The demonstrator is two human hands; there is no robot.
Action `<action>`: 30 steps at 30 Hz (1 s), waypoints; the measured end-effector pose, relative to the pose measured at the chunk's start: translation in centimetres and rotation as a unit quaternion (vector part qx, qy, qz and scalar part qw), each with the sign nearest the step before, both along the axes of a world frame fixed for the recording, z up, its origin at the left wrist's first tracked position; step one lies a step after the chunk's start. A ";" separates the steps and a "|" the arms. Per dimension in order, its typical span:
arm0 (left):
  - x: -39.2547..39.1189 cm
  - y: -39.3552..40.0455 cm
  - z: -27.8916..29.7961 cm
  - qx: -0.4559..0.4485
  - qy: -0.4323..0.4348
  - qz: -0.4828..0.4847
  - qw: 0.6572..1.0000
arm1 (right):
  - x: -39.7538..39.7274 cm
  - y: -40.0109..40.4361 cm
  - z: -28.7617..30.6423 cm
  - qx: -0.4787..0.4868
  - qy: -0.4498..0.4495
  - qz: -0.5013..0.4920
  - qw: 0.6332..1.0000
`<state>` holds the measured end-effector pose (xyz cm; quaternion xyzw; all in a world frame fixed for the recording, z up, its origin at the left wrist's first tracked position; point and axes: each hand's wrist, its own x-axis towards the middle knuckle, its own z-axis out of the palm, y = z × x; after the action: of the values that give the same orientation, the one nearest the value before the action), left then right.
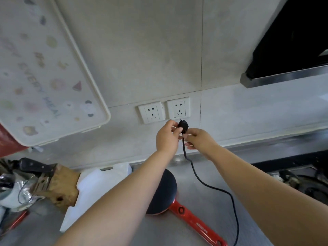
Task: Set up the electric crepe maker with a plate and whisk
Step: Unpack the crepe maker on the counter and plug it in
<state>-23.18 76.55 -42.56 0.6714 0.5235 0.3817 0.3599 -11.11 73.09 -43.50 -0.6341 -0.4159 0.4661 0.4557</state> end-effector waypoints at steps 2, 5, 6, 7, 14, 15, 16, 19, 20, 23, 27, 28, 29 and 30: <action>0.2 0.9 -0.1 -0.015 -0.016 0.005 1.000 | -0.1 1.0 0.1 0.033 0.028 -0.048 0.998; 0.4 2.2 -0.4 -0.014 -0.015 0.001 1.000 | -0.4 2.5 0.1 0.081 0.069 -0.076 0.991; 0.5 2.4 -0.3 -0.014 -0.017 0.002 1.000 | -0.5 2.8 0.1 0.085 0.077 -0.081 0.990; 0.6 2.8 -0.3 -0.016 -0.022 0.003 1.000 | -0.6 3.2 0.0 0.087 0.083 -0.090 0.989; 1.2 5.2 -0.2 -0.044 -0.055 -0.002 0.998 | -0.2 5.3 -0.6 0.115 0.078 -0.118 0.983; 1.2 5.4 -0.3 -0.047 -0.064 0.000 0.997 | -0.1 5.5 -0.6 0.116 0.078 -0.113 0.984; 1.2 5.6 -0.4 -0.050 -0.073 0.001 0.996 | 0.0 5.7 -0.7 0.116 0.075 -0.108 0.984; 1.0 6.0 -0.9 -0.052 -0.081 -0.008 0.995 | 0.1 5.9 -1.2 0.120 0.073 -0.099 0.985; 0.9 6.1 -1.1 -0.051 -0.082 -0.009 0.995 | 0.0 5.9 -1.4 0.122 0.077 -0.099 0.985; 1.0 6.2 -1.2 -0.049 -0.090 0.003 0.995 | -0.2 6.1 -1.7 0.133 0.090 -0.111 0.981; 1.2 6.4 -0.9 -0.046 -0.112 0.046 0.992 | -0.6 6.4 -1.8 0.139 0.123 -0.157 0.970; 1.3 6.3 -0.8 -0.052 -0.119 0.055 0.990 | -0.7 6.4 -1.8 0.137 0.130 -0.164 0.968; 1.3 6.3 -0.9 -0.057 -0.124 0.061 0.989 | -0.8 6.4 -1.8 0.133 0.133 -0.170 0.967; 1.3 6.2 -0.9 -0.057 -0.125 0.063 0.989 | -0.9 6.4 -1.8 0.131 0.137 -0.173 0.967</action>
<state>-21.89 82.77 -43.42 0.5630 0.5364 0.4540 0.4350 -11.96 79.49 -45.27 -0.5616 -0.2906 0.4040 0.6610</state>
